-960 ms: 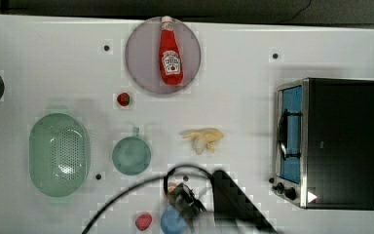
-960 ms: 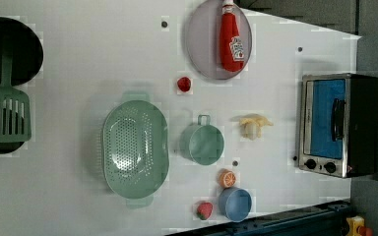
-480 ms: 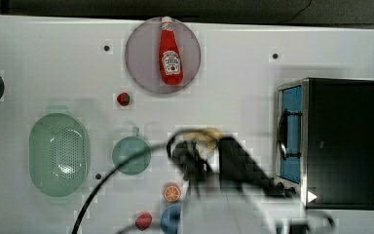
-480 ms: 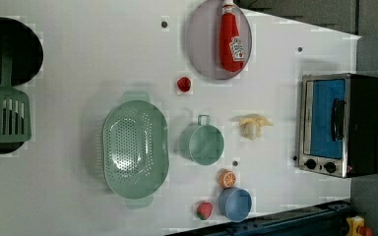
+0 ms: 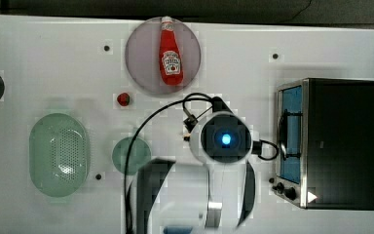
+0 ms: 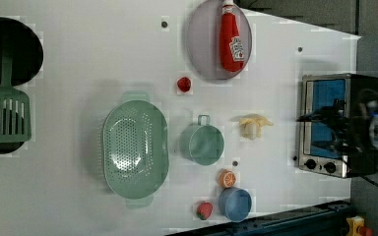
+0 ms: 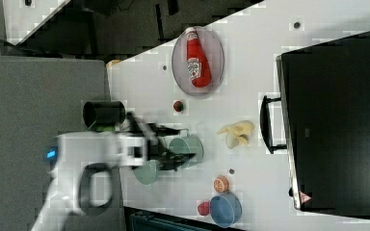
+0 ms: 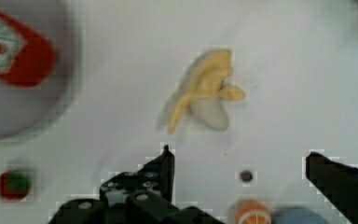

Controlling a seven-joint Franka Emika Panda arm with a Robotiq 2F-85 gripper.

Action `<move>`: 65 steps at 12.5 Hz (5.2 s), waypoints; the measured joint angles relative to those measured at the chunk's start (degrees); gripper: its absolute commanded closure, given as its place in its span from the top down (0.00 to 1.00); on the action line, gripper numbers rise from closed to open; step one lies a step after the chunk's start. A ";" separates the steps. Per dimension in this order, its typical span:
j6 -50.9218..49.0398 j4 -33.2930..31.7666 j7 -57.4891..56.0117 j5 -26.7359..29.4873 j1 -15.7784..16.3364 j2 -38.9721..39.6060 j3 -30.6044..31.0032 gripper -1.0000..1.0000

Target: Pick banana from table and place on oven.

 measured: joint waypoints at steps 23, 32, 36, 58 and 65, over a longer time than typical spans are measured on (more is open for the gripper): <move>36.54 -5.93 0.02 -0.26 0.32 25.20 1.76 0.26; -0.53 7.05 0.03 -0.30 0.63 -7.97 0.95 0.26; -9.86 9.51 -1.47 -0.30 -0.85 -16.09 -3.66 0.26; -5.12 29.38 -46.04 2.85 -4.37 21.58 -29.22 0.86; -14.67 30.72 -46.74 2.34 -4.39 15.65 -28.07 1.00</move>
